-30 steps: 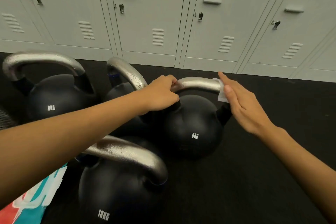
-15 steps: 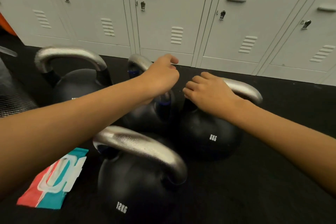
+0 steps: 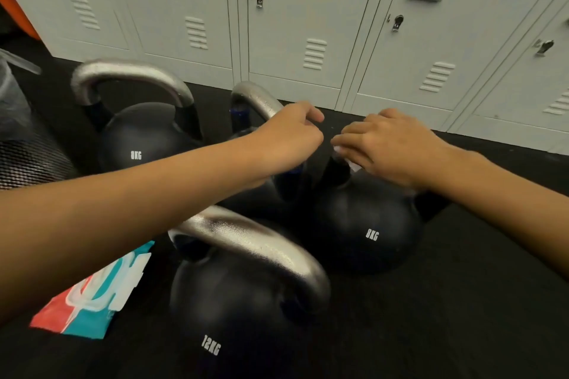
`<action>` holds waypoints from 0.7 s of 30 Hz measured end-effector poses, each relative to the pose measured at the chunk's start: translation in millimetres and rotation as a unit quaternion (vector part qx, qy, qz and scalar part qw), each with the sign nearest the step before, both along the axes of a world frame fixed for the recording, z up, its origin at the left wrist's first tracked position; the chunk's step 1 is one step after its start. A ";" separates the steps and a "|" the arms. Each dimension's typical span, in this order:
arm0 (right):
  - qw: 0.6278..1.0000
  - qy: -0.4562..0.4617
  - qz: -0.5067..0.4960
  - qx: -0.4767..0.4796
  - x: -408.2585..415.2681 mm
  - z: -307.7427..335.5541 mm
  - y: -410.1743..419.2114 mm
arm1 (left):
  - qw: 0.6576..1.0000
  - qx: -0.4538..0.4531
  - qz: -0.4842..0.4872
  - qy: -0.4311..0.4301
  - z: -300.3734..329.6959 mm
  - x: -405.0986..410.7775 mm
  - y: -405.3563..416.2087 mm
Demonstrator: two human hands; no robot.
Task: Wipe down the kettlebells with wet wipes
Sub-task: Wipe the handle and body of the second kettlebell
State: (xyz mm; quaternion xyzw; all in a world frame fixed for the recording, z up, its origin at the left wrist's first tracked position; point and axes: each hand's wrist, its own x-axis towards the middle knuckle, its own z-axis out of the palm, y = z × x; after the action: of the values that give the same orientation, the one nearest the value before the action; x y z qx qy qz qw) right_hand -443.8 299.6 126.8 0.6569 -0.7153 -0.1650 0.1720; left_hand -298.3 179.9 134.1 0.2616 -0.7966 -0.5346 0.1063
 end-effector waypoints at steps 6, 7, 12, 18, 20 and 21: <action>0.957 -0.160 -0.179 0.162 -0.6 19.3 -47.9 | 0.996 -0.058 -0.032 -0.065 -0.5 2.6 1.8; 0.956 -0.139 -0.184 0.180 1.0 18.5 -52.5 | 0.995 -0.056 -0.037 -0.075 -1.1 2.7 2.5; 0.984 0.071 -0.033 0.159 19.1 2.0 -29.5 | 0.990 -0.036 -0.065 -0.123 -11.0 1.8 4.1; 0.970 -0.159 -0.147 0.109 -5.6 18.7 -17.3 | 0.985 0.009 -0.105 -0.137 -11.6 -1.8 14.0; 0.935 -0.293 -0.186 0.075 -13.2 23.2 -6.3 | 0.984 0.009 -0.107 -0.141 -14.0 -7.2 14.9; 0.922 -0.331 -0.194 0.053 -15.9 24.3 1.3 | 0.984 0.005 -0.106 -0.143 -14.9 -9.9 15.1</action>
State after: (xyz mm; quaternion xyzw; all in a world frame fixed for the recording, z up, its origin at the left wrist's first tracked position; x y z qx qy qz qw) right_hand -459.6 300.9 151.1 0.5302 -0.8354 -0.0061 -0.1447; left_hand -308.2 195.0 119.1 0.2504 -0.8239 -0.5039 -0.0675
